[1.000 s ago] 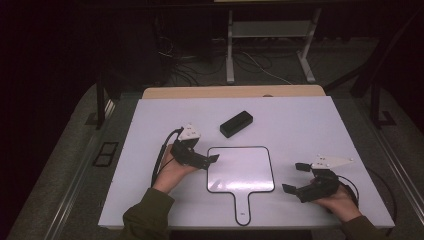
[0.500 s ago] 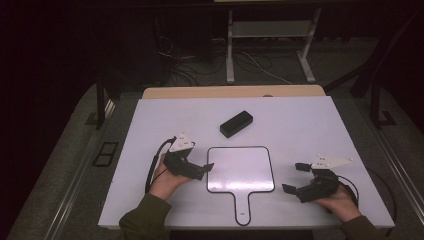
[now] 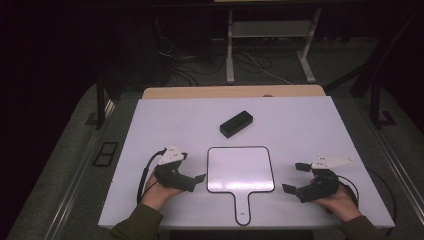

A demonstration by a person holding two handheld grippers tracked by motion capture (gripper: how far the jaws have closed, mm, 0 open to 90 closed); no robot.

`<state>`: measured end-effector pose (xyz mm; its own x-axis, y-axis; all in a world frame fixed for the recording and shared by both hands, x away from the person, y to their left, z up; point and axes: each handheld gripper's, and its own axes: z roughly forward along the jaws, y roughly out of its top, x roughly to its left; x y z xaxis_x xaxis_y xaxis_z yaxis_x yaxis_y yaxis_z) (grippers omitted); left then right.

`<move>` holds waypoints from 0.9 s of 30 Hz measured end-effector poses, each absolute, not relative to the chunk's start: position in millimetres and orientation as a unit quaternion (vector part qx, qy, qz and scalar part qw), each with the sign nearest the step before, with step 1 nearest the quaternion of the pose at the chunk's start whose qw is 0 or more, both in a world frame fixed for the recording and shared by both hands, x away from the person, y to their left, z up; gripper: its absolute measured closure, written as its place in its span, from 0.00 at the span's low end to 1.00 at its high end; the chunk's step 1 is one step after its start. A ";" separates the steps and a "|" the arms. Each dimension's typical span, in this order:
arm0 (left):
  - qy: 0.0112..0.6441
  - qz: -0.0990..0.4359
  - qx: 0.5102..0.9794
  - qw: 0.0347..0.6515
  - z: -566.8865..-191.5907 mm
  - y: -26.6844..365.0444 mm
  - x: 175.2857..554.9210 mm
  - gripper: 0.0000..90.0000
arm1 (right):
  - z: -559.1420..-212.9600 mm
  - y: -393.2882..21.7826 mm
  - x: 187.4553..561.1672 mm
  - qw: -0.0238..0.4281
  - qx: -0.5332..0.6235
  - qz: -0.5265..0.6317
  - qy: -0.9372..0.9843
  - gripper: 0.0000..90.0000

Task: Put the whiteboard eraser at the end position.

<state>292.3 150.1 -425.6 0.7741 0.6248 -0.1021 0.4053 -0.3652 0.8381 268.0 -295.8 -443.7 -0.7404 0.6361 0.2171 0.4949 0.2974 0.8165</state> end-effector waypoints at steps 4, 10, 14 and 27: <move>0.315 0.118 0.817 0.469 -429.4 153.3 286.7 0.00 | -443.8 -295.8 268.0 0.074 0.353 0.476 0.802 0.00; 0.318 0.118 0.816 0.469 -433.4 157.0 279.4 0.00 | -444.1 -295.6 268.2 0.074 0.354 0.476 0.802 0.00; 0.321 0.118 0.818 0.462 -435.6 159.2 276.7 0.00 | -444.0 -295.7 268.0 0.075 0.355 0.475 0.802 0.00; 0.325 0.108 0.823 0.453 -440.3 160.2 275.2 0.00 | -444.0 -295.7 267.5 0.077 0.354 0.473 0.803 0.00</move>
<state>275.2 160.2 -440.3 0.7653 0.6331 -0.1162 0.4370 -0.3784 0.8160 267.5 -295.7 -444.0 -0.7377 0.6410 0.2120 0.4960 0.3015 0.8143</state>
